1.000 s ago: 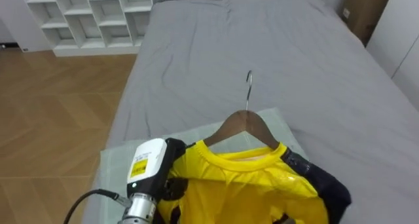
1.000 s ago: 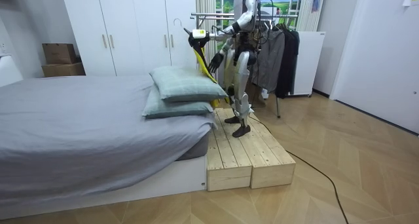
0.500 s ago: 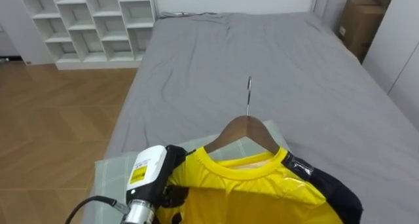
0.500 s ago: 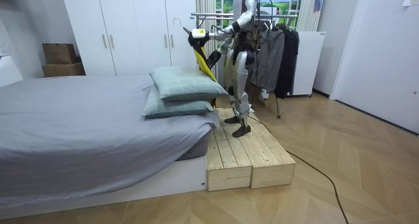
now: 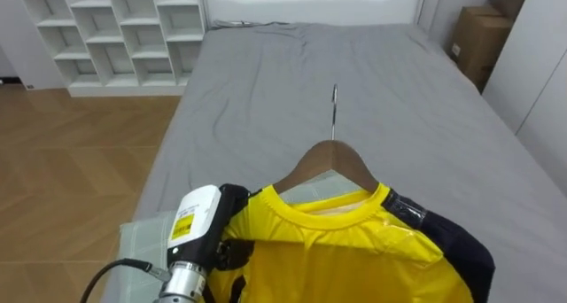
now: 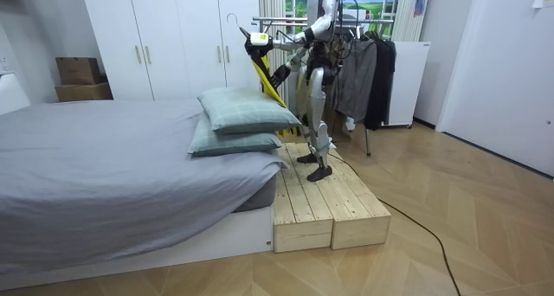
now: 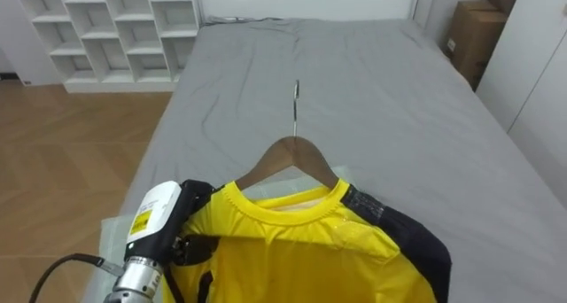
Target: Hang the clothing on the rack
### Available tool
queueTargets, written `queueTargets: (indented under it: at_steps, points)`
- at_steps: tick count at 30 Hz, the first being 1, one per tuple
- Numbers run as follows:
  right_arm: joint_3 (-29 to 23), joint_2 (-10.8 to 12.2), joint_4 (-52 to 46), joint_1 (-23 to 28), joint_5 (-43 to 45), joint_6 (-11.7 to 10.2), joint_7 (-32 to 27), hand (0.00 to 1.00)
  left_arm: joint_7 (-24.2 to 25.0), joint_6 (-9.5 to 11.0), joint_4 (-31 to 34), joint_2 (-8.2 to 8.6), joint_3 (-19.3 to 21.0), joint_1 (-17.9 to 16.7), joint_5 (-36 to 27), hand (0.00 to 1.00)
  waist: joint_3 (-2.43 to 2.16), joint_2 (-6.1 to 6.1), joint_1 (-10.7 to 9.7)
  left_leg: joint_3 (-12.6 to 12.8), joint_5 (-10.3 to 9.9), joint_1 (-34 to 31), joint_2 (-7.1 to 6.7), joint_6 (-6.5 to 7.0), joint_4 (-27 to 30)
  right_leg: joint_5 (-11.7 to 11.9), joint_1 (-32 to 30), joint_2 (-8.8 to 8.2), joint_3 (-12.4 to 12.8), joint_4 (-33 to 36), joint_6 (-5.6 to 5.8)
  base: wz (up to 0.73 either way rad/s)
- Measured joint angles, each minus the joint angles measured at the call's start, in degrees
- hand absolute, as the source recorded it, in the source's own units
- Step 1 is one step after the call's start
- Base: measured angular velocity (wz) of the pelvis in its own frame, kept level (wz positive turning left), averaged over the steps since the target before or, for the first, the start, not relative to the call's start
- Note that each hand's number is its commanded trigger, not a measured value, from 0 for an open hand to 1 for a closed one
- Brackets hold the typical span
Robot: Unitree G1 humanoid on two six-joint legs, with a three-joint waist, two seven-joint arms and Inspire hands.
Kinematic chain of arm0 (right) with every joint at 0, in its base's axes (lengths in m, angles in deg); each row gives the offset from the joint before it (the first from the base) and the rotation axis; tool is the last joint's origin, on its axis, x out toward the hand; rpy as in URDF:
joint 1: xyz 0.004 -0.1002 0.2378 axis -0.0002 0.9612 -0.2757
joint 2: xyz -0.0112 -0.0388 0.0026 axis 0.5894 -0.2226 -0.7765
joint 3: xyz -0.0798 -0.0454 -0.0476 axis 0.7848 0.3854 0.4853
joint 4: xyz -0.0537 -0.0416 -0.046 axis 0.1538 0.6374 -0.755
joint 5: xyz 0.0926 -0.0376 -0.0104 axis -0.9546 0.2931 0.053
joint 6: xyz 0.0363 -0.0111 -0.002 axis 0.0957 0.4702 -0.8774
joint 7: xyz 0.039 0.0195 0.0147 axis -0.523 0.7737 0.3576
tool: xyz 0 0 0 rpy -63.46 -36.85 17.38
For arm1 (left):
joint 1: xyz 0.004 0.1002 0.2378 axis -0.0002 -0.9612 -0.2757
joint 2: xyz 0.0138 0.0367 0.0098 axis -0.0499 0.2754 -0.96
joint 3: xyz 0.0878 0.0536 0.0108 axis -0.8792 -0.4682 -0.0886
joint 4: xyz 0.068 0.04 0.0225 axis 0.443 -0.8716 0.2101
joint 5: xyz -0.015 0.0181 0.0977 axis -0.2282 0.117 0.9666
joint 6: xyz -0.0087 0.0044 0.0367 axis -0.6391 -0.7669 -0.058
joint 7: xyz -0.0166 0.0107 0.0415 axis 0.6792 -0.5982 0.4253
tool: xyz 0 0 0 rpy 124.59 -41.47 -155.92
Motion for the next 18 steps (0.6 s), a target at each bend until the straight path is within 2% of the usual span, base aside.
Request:
queueTargets:
  at_steps: [3,5,10,18]
  points:
    - [-0.01,0.01,0.00,0.19,0.07,-0.16,-0.01,0.00,0.02,0.31,-0.01,-1.23,0.06,0.00,-2.96,1.00,-0.01,-0.02,-0.02,0.00,0.24,0.87,-0.05,-0.41,-1.20,0.15,0.52,0.34,0.20,-0.67,-0.25,-0.05]
    - [-0.04,0.01,-0.09,0.35,0.59,-0.17,-0.01,0.00,0.06,0.44,0.03,-1.67,1.53,0.00,-3.26,1.00,-0.13,0.01,0.04,-0.07,0.38,1.01,-0.01,-0.65,-1.45,0.23,0.60,0.51,0.40,-0.95,-0.38,-0.05]
    - [-0.21,0.07,-1.77,0.70,3.56,-0.18,0.00,0.00,0.07,0.44,0.42,-1.65,5.30,0.00,-3.27,1.00,-0.16,0.05,-0.19,-0.43,0.45,0.99,0.11,-0.77,-1.46,0.48,0.97,0.79,0.85,-1.06,-0.73,-0.07]
    - [-4.26,0.26,-1.78,0.75,6.47,-0.12,-0.11,0.00,-0.57,0.55,5.51,-1.34,9.07,0.00,-3.31,1.00,-0.28,0.47,-0.02,-1.13,0.45,0.95,0.14,-0.77,-0.81,0.52,1.44,0.80,0.80,-1.18,-0.75,0.01]
